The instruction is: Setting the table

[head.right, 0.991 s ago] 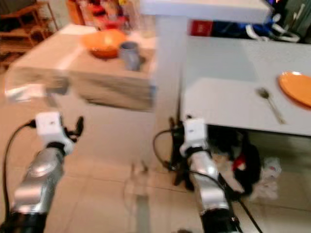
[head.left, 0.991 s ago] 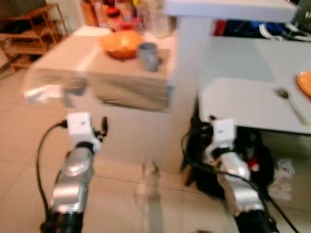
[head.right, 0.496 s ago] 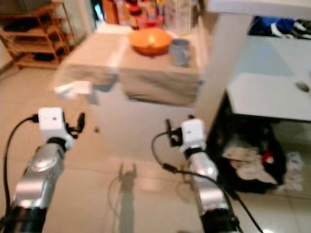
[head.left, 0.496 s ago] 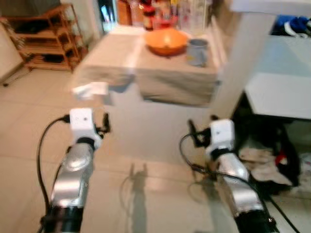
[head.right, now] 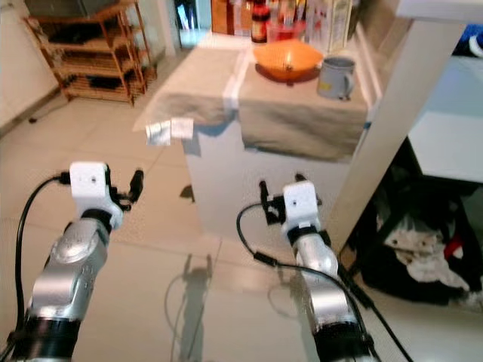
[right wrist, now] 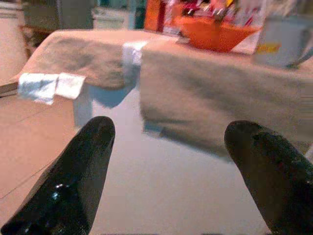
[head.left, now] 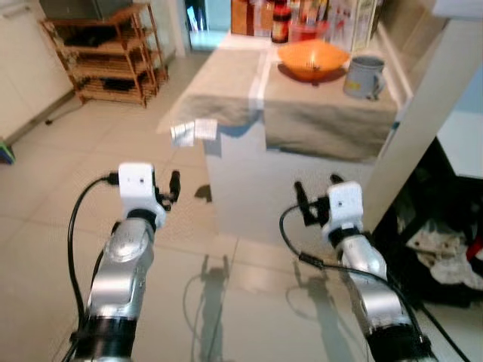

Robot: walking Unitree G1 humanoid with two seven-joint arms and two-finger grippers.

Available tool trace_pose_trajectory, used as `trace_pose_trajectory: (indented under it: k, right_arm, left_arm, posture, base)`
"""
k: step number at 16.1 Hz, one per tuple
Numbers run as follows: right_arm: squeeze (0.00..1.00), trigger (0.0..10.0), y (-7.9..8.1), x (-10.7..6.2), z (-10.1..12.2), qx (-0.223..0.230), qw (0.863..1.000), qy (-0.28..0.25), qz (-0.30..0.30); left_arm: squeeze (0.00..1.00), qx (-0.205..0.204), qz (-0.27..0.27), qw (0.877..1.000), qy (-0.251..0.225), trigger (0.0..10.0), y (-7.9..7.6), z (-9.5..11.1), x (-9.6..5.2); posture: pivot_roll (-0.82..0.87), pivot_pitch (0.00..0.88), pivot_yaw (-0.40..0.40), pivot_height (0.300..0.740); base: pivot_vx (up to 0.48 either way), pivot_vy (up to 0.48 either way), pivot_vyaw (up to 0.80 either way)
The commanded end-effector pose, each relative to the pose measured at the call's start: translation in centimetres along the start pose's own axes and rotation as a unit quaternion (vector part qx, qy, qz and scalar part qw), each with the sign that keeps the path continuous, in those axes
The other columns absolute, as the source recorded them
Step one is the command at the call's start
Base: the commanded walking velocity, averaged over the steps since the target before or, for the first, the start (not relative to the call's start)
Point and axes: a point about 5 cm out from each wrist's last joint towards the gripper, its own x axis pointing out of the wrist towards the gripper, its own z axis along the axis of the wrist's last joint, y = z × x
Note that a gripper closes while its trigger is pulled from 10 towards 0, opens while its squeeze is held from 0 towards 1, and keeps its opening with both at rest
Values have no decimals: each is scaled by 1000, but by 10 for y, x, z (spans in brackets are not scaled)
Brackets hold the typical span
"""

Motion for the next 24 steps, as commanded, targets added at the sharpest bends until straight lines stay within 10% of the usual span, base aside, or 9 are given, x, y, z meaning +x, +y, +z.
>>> trace_pose_trajectory:
  k: [1,15,20,24]
  right_arm:
    - [0,10000,-8,4,11,-8,999,-27,-22]
    - [0,10000,-24,5,26,-11,995,-66,-70]
    - [0,10000,-30,-31,27,-16,997,-53,-56]
    - [0,10000,-28,-29,25,-16,998,-38,-55]
  left_arm:
    - [0,6,-14,1000,-19,10000,-5,9,2]
    - [0,20,-32,997,-64,10000,-9,23,3]
    - [0,18,-38,998,-40,10000,9,18,-10]
    - [0,20,-46,998,-29,10000,2,13,-14]
  posture:
    - [-121,0,64,740]
    - [-121,0,58,740]
    - [-126,0,67,740]
    - [-132,0,67,740]
  base:
    - [480,0,0]
    - [462,0,0]
    - [0,0,0]
    - [0,0,0]
